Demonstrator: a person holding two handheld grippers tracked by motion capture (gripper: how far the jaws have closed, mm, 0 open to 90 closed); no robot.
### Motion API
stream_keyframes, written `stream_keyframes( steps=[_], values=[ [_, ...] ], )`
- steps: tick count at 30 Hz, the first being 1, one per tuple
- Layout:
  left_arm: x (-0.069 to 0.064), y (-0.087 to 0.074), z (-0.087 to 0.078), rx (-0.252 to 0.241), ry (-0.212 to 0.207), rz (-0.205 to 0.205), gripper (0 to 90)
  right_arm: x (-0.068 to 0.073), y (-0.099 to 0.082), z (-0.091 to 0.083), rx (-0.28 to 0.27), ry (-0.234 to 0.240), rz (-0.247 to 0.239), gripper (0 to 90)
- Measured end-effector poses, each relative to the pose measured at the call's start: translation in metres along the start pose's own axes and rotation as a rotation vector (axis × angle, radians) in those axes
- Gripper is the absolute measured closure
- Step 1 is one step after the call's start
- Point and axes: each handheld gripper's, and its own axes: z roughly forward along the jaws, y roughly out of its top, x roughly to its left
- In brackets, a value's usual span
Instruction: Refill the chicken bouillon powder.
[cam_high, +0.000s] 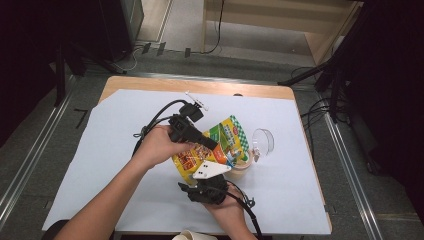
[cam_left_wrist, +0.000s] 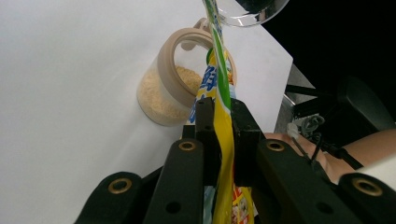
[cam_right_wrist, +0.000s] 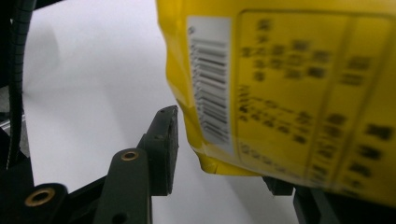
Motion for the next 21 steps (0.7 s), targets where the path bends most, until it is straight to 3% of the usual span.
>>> stream_keyframes(
  steps=[7, 16, 21],
  values=[
    [0.002, -0.007, -0.005, -0.002, -0.005, 0.027, 86.4, -0.001, -0.002, 0.005, 0.021, 0.006, -0.008, 52.7],
    [0.012, -0.022, -0.012, -0.027, -0.042, -0.002, 88.8, -0.002, -0.004, 0.006, 0.034, 0.007, -0.01, 51.8],
    [0.018, -0.029, -0.017, -0.043, -0.051, -0.006, 88.7, 0.0, -0.005, 0.007, 0.046, -0.013, -0.045, 50.4]
  ],
)
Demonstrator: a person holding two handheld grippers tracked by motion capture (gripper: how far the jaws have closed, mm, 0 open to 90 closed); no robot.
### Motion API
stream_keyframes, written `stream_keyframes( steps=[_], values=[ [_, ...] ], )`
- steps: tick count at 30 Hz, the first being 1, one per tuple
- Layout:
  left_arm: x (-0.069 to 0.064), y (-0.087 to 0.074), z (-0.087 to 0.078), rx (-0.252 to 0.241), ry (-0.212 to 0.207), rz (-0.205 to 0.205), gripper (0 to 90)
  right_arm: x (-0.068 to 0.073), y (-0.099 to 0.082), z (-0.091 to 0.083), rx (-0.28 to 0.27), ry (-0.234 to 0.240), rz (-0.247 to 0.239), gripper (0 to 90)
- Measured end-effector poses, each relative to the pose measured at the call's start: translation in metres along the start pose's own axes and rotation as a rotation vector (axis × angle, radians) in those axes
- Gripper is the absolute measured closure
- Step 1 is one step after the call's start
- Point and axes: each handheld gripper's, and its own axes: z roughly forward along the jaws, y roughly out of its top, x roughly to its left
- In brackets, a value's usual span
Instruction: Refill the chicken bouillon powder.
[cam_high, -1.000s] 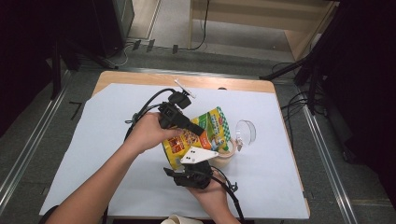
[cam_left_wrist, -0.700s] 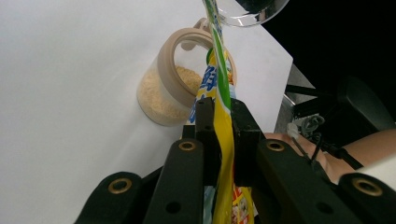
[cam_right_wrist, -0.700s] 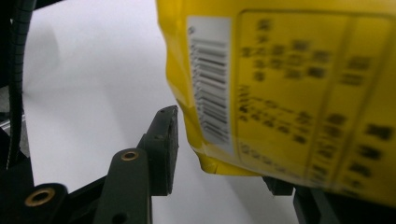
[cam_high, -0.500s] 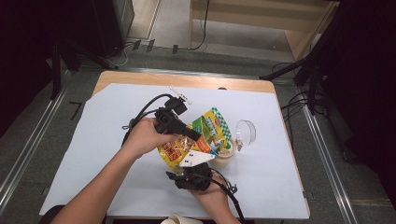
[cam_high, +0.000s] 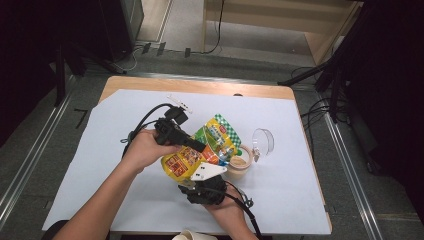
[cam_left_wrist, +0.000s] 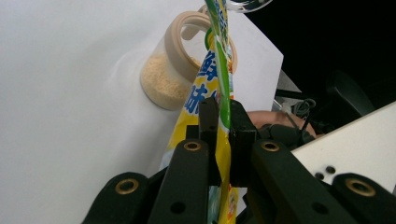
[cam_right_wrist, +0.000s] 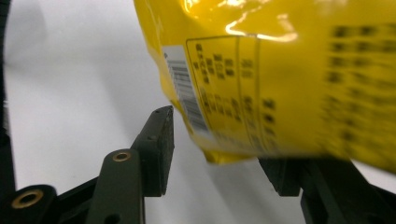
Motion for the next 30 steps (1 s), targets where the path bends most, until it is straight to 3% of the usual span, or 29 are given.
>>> stream_keyframes(
  steps=[2, 8, 13, 25, 30],
  values=[
    [0.002, -0.002, -0.001, 0.011, 0.011, 0.002, 88.6, -0.001, 0.0, -0.001, -0.004, -0.017, -0.004, 48.6],
    [0.004, -0.006, 0.0, 0.0, -0.02, 0.015, 86.4, -0.006, -0.001, -0.002, 0.006, -0.024, 0.019, 49.3],
    [0.003, -0.005, 0.003, 0.004, -0.011, 0.03, 88.6, -0.009, -0.005, 0.001, 0.025, -0.029, 0.039, 49.3],
    [-0.001, -0.004, 0.009, -0.002, 0.017, 0.07, 84.4, -0.014, -0.007, 0.002, 0.038, -0.035, 0.046, 49.9],
    [0.0, -0.005, 0.007, 0.007, 0.018, 0.065, 89.3, -0.016, -0.007, 0.001, 0.03, -0.035, 0.048, 50.1]
  ],
)
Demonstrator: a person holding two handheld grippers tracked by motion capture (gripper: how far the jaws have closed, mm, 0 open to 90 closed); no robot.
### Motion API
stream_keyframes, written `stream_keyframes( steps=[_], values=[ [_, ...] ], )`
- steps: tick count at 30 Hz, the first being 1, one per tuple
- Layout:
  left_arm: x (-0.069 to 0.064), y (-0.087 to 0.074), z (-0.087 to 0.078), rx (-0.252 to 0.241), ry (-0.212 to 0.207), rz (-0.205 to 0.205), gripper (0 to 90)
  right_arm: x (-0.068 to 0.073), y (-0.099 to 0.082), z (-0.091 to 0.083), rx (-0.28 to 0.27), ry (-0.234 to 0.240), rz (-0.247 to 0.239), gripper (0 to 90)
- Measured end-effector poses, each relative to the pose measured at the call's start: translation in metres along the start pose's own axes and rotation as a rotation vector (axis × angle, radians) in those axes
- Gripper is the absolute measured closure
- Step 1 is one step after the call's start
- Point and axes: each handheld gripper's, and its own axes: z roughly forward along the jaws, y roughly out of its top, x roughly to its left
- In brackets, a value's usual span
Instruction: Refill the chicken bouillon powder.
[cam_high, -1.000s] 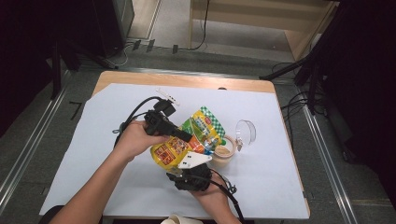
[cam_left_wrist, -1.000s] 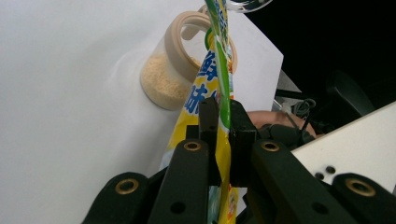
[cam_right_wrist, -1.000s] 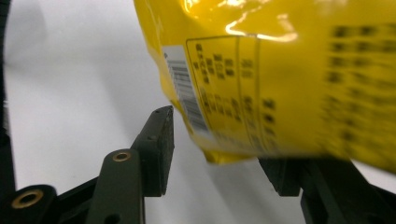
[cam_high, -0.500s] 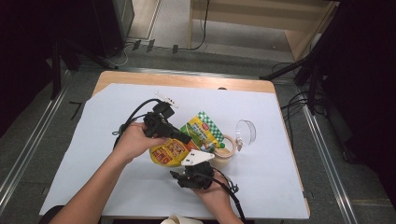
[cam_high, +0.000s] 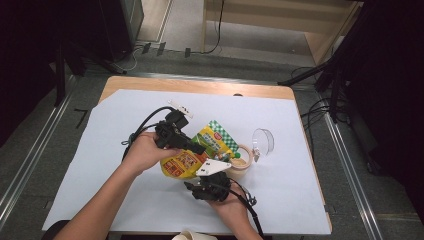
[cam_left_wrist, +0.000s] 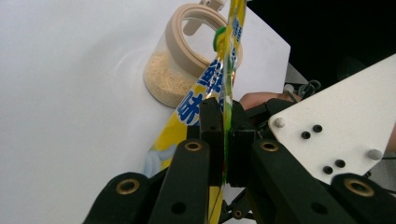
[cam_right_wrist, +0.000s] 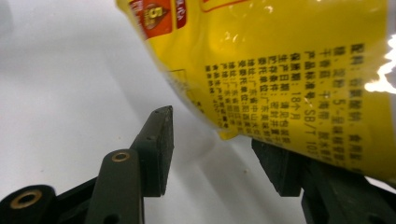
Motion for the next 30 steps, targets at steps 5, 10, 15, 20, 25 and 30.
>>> stream_keyframes(
  steps=[5, 10, 15, 20, 25, 30],
  values=[
    [0.003, -0.002, -0.005, -0.001, -0.003, -0.01, 89.7, 0.002, 0.001, -0.001, -0.005, 0.006, -0.012, 49.8],
    [0.006, -0.004, -0.011, -0.019, -0.045, -0.01, 90.0, 0.003, 0.002, -0.002, -0.01, 0.006, -0.013, 49.2],
    [0.009, -0.006, -0.022, -0.058, -0.064, -0.026, 90.0, 0.003, 0.004, -0.004, -0.022, 0.009, -0.019, 49.1],
    [0.012, -0.008, -0.032, -0.086, -0.046, -0.029, 90.0, 0.004, 0.007, -0.008, -0.034, 0.011, -0.021, 48.9],
    [0.014, -0.011, -0.044, -0.131, -0.026, -0.029, 90.0, 0.005, 0.011, -0.013, -0.058, 0.025, -0.013, 48.7],
    [0.019, -0.015, -0.057, -0.177, 0.008, -0.04, 90.0, 0.004, 0.014, -0.019, -0.084, 0.05, -0.005, 48.7]
  ],
)
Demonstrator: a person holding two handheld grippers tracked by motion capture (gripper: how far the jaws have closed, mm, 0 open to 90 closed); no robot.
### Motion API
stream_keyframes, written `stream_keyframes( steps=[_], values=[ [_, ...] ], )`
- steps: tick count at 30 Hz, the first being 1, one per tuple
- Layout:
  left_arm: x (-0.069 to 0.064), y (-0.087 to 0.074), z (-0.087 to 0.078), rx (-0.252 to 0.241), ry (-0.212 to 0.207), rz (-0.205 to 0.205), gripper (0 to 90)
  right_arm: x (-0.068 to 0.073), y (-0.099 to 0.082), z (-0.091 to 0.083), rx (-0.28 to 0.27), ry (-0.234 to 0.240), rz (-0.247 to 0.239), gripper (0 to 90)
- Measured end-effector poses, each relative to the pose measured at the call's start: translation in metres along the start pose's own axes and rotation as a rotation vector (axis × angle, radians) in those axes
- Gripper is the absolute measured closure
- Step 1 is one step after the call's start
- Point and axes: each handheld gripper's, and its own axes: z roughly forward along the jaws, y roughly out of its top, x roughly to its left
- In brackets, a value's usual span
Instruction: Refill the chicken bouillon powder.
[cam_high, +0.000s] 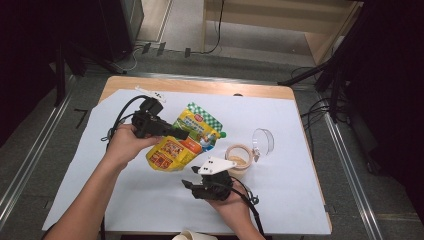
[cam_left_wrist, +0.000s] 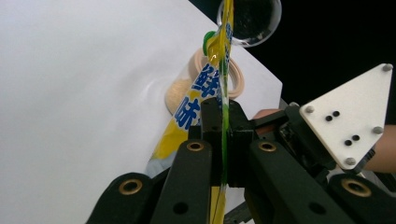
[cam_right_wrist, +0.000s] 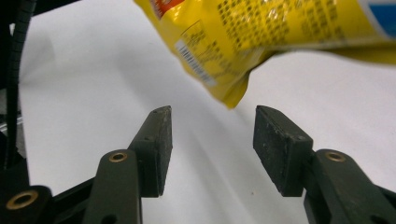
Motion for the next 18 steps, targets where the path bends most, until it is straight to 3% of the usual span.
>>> stream_keyframes(
  steps=[9, 11, 18],
  values=[
    [0.018, -0.005, -0.021, -0.073, 0.066, -0.052, 90.0, 0.002, 0.007, -0.008, -0.01, 0.019, -0.007, 48.7],
    [0.022, -0.006, -0.022, -0.082, 0.101, -0.047, 90.0, 0.001, 0.007, -0.009, -0.009, 0.022, -0.004, 48.5],
    [0.042, -0.004, -0.024, -0.134, 0.139, -0.06, 90.0, -0.002, 0.007, -0.007, 0.004, 0.018, -0.004, 48.6]
  ],
)
